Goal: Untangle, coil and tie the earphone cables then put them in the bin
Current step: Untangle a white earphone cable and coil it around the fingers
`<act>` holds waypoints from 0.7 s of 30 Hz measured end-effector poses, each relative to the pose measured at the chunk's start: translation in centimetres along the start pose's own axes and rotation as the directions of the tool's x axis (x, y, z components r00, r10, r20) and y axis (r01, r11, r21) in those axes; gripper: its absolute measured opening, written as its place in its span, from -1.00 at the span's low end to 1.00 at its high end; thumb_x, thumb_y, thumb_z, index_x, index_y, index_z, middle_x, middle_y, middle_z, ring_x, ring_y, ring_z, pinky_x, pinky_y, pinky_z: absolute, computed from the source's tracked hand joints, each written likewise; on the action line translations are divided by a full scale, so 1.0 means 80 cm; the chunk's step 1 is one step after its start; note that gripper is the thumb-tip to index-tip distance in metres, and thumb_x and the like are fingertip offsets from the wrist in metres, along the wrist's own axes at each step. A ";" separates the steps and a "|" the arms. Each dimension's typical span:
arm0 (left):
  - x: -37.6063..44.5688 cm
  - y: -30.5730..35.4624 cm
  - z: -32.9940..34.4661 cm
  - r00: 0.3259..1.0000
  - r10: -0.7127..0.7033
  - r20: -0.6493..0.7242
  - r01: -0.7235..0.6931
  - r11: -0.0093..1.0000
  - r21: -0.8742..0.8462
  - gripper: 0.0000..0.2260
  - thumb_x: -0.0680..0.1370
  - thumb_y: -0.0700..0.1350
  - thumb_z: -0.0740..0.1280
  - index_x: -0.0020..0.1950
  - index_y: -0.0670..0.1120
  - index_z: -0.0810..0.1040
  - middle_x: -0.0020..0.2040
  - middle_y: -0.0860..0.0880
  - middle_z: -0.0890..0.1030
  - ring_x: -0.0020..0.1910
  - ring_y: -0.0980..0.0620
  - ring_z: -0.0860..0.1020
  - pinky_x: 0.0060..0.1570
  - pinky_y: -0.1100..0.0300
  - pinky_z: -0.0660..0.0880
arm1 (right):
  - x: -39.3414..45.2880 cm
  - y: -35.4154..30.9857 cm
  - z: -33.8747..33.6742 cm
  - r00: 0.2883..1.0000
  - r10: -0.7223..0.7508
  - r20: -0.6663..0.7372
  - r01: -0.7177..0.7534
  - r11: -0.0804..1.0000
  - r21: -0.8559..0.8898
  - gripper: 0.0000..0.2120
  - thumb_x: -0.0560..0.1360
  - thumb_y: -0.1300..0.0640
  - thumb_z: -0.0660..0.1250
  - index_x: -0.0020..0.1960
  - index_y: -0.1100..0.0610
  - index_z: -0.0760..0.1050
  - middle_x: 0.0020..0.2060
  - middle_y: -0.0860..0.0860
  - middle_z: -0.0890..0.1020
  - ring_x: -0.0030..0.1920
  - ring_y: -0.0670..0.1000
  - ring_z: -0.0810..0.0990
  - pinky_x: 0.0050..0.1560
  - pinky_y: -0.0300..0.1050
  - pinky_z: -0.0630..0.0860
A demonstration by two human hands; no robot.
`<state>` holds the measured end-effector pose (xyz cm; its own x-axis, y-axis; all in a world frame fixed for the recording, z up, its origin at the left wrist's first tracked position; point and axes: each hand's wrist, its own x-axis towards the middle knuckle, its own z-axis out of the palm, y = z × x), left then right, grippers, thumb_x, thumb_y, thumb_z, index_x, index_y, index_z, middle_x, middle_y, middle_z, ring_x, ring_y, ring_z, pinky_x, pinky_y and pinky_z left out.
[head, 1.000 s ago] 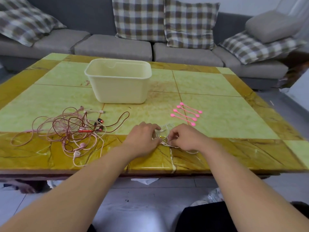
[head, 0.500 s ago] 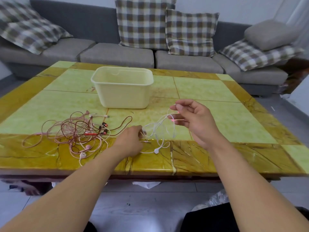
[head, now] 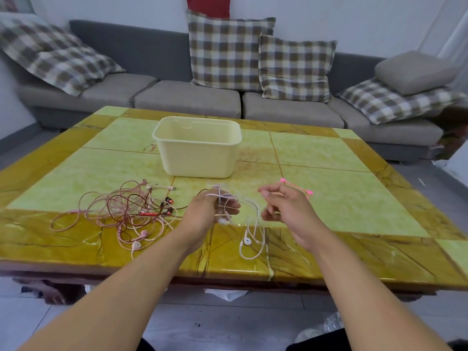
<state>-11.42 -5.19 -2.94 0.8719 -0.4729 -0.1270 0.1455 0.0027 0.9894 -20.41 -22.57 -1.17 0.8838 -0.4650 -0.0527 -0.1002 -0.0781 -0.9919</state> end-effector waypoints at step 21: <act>0.034 0.017 -0.032 0.998 -0.046 -0.050 0.016 0.869 -0.495 -0.54 0.72 0.13 0.06 -0.30 -0.07 0.30 -0.41 -0.04 0.34 -0.41 -0.01 0.41 -0.15 0.05 0.53 | 0.017 0.020 0.025 0.983 -0.121 0.141 0.185 0.734 -0.653 -0.66 0.62 -0.09 0.31 0.38 -0.13 0.49 0.31 -0.16 0.51 0.37 -0.10 0.39 0.41 -0.03 0.34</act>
<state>-7.65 -4.19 -2.15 0.8864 -0.4282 -0.1758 0.3712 0.4308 0.8226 -18.43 -21.58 -3.05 0.9451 -0.3226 0.0520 -0.2090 -0.7191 -0.6627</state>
